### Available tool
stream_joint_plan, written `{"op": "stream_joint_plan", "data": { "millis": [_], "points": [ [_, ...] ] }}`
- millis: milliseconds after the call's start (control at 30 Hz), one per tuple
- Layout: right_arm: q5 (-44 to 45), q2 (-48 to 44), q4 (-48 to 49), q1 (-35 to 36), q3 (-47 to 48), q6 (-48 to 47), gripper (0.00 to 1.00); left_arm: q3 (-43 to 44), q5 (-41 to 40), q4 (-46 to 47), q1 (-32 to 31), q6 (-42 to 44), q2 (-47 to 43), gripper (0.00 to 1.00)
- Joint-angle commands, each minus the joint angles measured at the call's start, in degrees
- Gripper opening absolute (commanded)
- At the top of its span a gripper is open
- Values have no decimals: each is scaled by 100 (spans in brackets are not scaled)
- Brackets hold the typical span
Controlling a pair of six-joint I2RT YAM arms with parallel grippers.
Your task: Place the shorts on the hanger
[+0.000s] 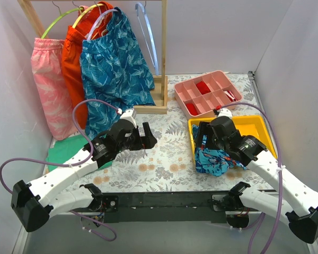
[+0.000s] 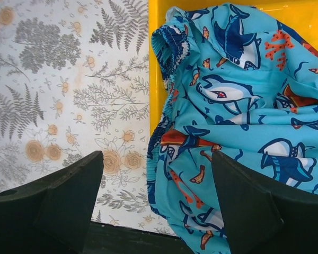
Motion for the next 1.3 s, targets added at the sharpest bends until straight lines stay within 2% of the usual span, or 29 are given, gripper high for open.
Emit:
{"op": "stream_joint_plan", "data": {
  "millis": [0, 200, 467, 600, 667, 767, 833, 867, 933, 1167, 1267],
  "points": [
    [87, 502, 234, 11, 302, -246, 89, 254, 74, -327, -21, 210, 9, 98],
    [685, 1355, 375, -59, 619, -509, 87, 483, 180, -617, -21, 140, 72, 98],
    [159, 1970, 1069, -542, 408, -817, 79, 422, 145, -775, -21, -18, -245, 98],
    [-35, 2146, 1524, -560, 242, -897, 76, 325, 118, -697, -21, -97, -377, 98],
    [-62, 2382, 1588, -595, 232, -897, 66, 307, 127, -652, -21, -106, -342, 98],
    [131, 2691, 1632, -674, 215, -853, 40, 351, 75, -696, -21, -159, -263, 98],
    [97, 2726, 1658, -849, 215, -905, 31, 281, 48, -627, -21, -203, -376, 98],
    [-25, 2805, 1632, -972, 328, -1019, 23, 290, 39, -565, -21, -247, -412, 98],
    [69, 2727, 1248, -982, 722, -1046, 2, 298, -13, -547, -21, -334, -412, 98],
    [202, 1568, 297, -982, 2032, -1178, 1, 299, 214, -240, -21, -317, -474, 98],
    [88, 1383, -55, -982, 2770, -1301, 1, 369, 373, -108, -21, -309, -386, 98]
  ]
}}
